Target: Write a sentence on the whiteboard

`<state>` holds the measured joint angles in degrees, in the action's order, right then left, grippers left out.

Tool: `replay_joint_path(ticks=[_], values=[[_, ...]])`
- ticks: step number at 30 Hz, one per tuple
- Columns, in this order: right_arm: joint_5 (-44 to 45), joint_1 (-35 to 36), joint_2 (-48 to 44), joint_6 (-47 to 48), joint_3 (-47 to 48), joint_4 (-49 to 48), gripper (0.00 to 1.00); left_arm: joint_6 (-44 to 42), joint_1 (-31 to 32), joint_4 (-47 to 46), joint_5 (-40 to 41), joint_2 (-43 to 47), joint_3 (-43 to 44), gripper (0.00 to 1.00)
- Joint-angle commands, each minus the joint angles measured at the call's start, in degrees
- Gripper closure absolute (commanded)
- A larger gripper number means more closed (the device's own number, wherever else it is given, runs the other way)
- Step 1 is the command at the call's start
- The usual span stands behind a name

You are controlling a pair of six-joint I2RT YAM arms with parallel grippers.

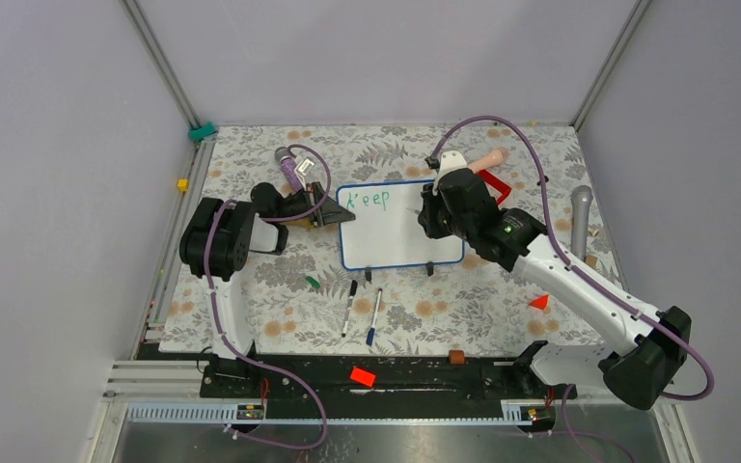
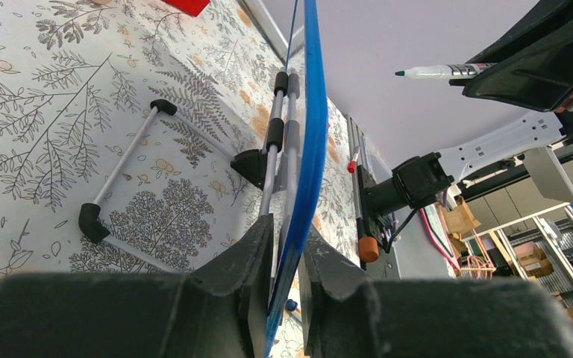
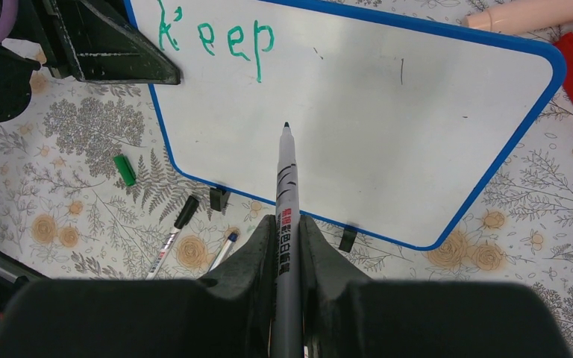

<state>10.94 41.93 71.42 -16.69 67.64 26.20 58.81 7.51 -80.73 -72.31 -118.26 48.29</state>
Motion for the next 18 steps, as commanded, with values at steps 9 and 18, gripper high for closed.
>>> replay_joint_path(ticks=[9,18], values=[[0.44,-0.16,-1.81,1.75,0.56,-2.64,1.00,0.44,0.13,-3.56,-1.76,-0.71,2.13,0.83],[1.16,-0.11,-4.61,2.79,-1.86,-2.56,1.00,0.29,0.14,-3.56,-1.39,-0.63,2.01,0.93]])
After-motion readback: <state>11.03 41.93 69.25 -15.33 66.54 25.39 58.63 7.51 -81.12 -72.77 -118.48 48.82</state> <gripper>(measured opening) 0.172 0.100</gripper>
